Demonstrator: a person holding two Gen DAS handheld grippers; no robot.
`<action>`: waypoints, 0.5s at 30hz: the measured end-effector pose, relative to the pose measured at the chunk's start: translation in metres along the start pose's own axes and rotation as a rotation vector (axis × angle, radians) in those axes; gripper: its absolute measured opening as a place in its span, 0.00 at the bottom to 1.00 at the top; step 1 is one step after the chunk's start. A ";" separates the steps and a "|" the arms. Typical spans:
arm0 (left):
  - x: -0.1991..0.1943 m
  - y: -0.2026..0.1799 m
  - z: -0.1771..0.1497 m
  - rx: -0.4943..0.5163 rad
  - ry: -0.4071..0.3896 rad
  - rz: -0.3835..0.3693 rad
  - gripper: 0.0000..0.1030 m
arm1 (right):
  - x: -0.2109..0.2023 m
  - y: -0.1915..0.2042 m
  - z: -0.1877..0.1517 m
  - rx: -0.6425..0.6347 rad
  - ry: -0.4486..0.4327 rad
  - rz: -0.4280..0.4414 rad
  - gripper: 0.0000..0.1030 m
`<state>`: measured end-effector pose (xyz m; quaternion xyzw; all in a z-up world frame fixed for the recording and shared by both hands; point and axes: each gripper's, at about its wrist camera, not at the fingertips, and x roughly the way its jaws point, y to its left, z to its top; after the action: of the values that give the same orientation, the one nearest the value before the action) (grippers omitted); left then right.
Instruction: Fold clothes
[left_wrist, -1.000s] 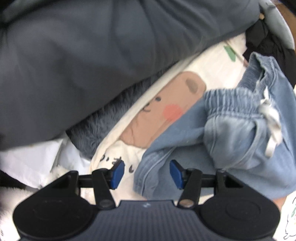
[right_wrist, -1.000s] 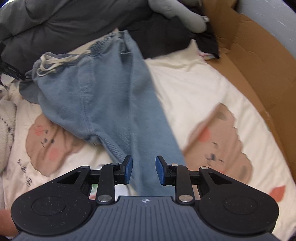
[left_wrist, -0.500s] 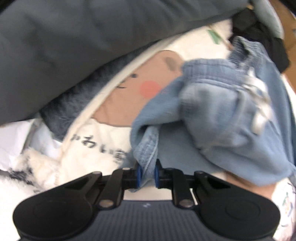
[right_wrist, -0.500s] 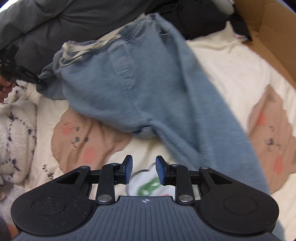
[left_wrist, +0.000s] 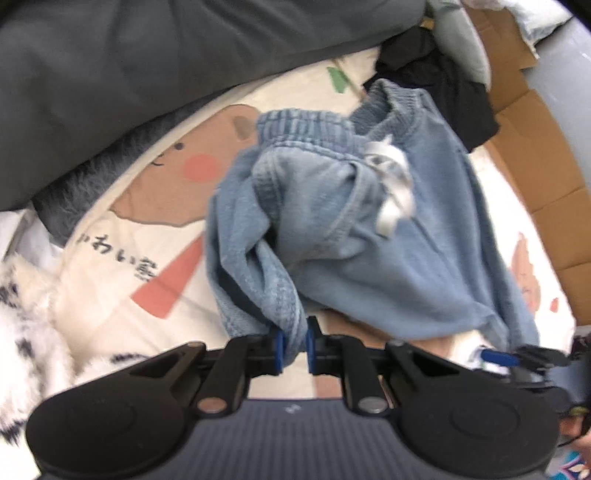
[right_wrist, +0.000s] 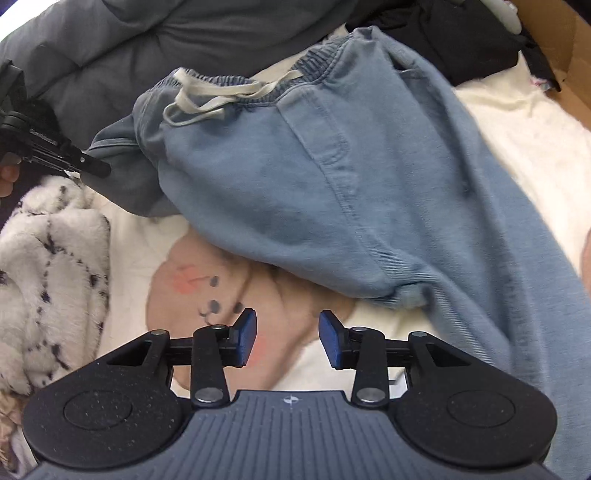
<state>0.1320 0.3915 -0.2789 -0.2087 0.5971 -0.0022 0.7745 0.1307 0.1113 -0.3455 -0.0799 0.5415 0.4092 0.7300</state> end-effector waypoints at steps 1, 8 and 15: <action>-0.003 -0.004 -0.001 -0.007 -0.003 -0.017 0.12 | 0.005 0.002 0.000 0.013 0.004 0.016 0.43; -0.023 -0.025 -0.008 -0.031 -0.029 -0.131 0.11 | 0.046 0.018 0.006 0.044 -0.014 0.073 0.44; -0.043 -0.043 -0.020 -0.058 -0.035 -0.214 0.11 | 0.065 0.015 0.031 0.077 -0.039 0.067 0.44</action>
<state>0.1120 0.3567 -0.2294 -0.2938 0.5577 -0.0641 0.7737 0.1485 0.1719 -0.3839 -0.0254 0.5448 0.4137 0.7290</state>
